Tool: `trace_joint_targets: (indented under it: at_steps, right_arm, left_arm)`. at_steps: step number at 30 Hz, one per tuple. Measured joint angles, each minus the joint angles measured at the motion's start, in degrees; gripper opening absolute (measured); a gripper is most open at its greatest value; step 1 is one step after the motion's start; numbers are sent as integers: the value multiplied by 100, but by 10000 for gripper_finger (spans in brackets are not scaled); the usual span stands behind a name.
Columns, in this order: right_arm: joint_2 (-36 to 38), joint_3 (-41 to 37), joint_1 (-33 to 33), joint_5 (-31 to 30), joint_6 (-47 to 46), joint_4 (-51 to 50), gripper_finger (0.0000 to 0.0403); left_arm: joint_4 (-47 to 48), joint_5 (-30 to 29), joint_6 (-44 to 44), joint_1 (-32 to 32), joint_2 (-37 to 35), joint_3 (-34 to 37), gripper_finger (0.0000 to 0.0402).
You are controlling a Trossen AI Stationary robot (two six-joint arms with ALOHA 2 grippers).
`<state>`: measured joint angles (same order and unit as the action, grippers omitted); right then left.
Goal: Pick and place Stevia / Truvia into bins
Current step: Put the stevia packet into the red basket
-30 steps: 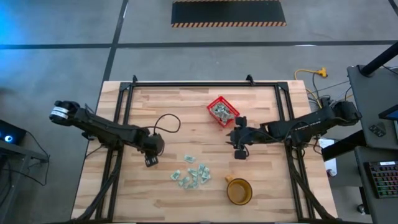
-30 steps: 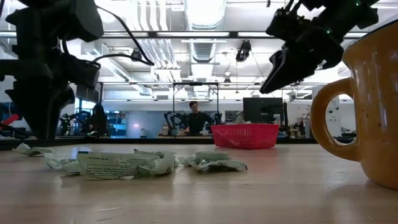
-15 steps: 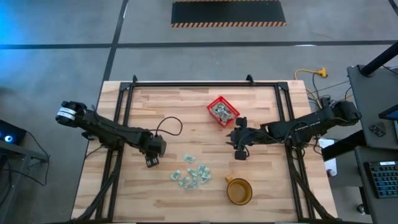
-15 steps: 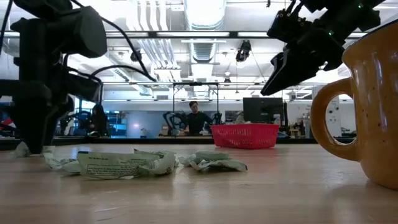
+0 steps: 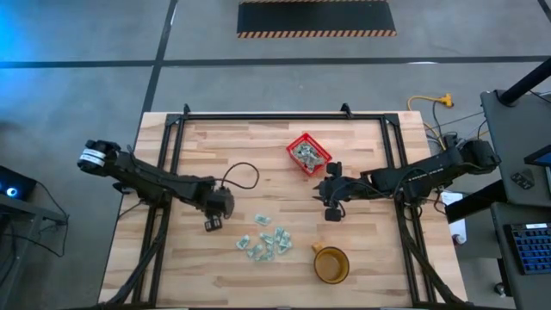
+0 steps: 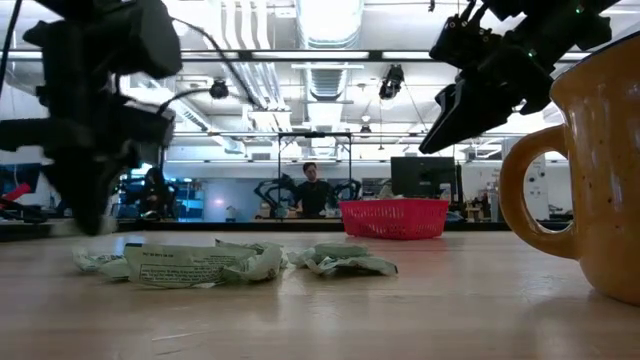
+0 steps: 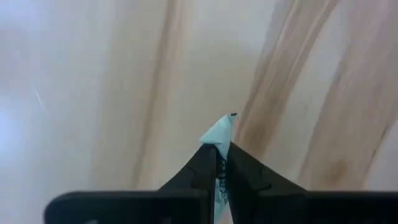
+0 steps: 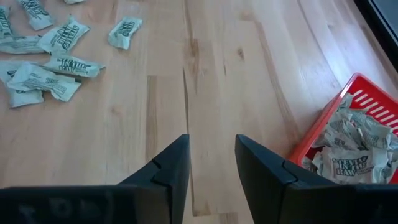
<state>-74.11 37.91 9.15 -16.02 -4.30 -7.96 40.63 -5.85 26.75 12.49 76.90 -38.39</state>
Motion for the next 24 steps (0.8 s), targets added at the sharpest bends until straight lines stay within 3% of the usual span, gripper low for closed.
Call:
trace_joint_targets:
  at_steps: [4, 9, 14, 19, 24]
  right_arm:
    - [0, -2, 0, -5, 0, 15, 119]
    - [0, -2, 0, -10, -5, 32, 120]
    - [0, -2, 0, -12, -9, 58, 114]
    - [0, -14, 0, -11, -15, 65, 109]
    - [0, -24, 0, -10, -8, 62, 110]
  left_arm:
    - [-1055, -615, -1183, -15, -2, -136, 12]
    - [-3515, -1524, -3419, -161, 92, -128, 2]
    - [-6164, -1589, -5104, -625, 547, -95, 2]
    - [-7759, -1429, -5424, -1309, 1318, -329, 2]
    - [-7910, -1179, -5075, -1911, 2171, -1005, 2]
